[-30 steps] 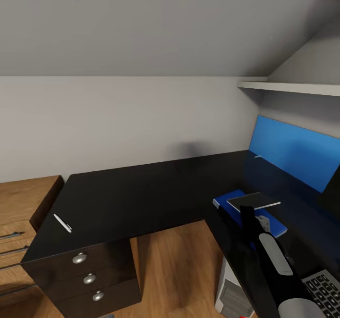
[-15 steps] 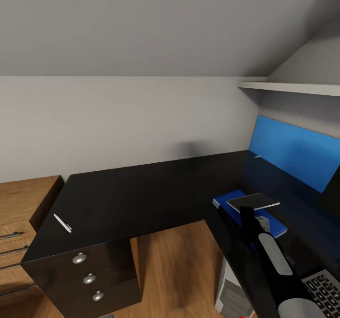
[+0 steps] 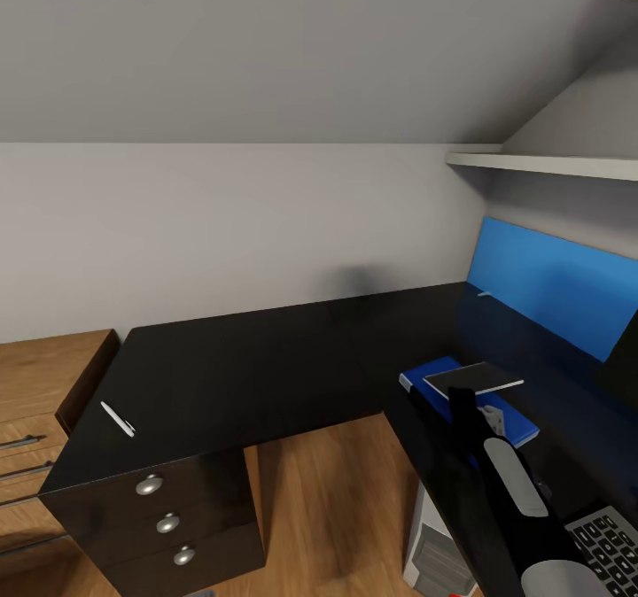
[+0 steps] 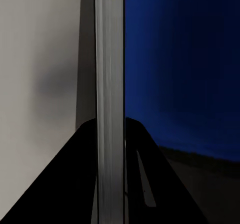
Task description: In the bedroom, organize the workspace by keeping the computer under the desk, ensuring the monitor is on the desk, placing the keyboard on the desk next to the monitor, placing the mouse on the desk next to the keyboard, moving the folder from the swivel chair onto the desk next to the mouse, stacking the notebook on top of the folder with the pen on top of the notebook, and positioning the swivel chair next to the desk.
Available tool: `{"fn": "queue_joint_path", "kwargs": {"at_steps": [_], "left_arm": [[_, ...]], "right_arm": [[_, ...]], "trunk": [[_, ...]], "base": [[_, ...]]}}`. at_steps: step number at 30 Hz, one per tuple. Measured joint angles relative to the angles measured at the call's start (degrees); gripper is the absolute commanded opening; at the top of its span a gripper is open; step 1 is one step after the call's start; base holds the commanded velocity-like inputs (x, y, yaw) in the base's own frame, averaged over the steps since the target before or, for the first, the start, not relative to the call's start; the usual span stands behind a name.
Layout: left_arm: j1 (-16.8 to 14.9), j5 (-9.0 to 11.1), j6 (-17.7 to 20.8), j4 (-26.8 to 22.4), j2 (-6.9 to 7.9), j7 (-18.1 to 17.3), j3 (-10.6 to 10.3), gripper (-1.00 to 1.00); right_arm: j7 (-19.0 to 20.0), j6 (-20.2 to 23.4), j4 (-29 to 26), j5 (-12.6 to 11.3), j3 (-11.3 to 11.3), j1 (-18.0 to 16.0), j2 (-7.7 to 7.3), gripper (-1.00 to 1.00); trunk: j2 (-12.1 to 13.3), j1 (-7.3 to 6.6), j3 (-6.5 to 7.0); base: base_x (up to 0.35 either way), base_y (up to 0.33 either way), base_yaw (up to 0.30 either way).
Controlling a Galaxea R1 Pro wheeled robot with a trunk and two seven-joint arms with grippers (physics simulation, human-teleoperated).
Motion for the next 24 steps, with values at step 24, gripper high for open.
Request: {"fn": "queue_joint_path", "kwargs": {"at_steps": [24], "left_arm": [[0.0,0.4,0.0,-0.5,0.0,0.0,0.3,1.0]], "right_arm": [[0.0,0.0,0.0,0.1,0.0,0.0,-0.09,-1.0]], "trunk": [[-2.0,1.1,-0.9]], "base": [[0.0,0.0,0.0]]}}
